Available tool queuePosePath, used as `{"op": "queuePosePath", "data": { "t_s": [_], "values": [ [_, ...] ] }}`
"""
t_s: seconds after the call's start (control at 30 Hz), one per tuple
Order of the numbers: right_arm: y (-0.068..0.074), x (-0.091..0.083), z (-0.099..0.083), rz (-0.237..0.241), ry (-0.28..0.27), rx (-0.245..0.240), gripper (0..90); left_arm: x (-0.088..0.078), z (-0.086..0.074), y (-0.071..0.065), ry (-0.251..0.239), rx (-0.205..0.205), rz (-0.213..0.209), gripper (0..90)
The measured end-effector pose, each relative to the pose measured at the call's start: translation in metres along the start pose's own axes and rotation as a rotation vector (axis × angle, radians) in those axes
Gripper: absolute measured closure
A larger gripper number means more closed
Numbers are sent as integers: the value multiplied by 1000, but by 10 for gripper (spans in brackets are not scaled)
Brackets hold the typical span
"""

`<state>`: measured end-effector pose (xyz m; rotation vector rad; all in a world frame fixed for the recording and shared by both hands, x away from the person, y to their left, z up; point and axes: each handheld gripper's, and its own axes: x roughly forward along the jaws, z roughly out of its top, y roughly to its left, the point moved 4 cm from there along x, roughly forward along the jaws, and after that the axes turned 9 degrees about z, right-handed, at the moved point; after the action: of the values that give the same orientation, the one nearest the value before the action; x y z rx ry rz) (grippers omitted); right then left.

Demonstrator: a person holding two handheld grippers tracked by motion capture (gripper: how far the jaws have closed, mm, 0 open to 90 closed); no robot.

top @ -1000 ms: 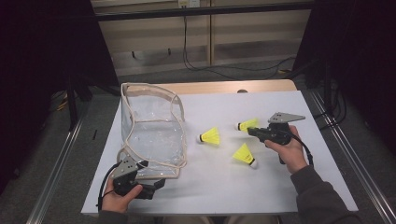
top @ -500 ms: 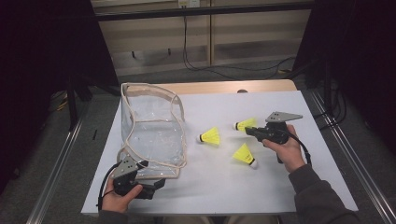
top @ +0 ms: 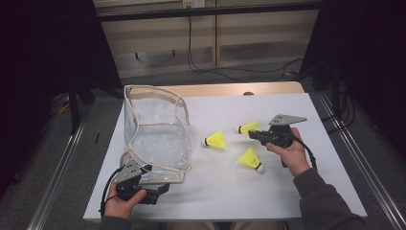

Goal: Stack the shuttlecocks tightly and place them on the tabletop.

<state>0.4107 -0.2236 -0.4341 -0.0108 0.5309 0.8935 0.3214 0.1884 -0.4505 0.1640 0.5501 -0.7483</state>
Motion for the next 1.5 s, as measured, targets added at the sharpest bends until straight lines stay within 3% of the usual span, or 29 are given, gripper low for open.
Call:
{"op": "queuePosePath", "data": {
  "t_s": [1.5],
  "values": [
    [9,19,3,30,33,-12,897,0,0,0,-5,-3,0,40]
  ]
}}
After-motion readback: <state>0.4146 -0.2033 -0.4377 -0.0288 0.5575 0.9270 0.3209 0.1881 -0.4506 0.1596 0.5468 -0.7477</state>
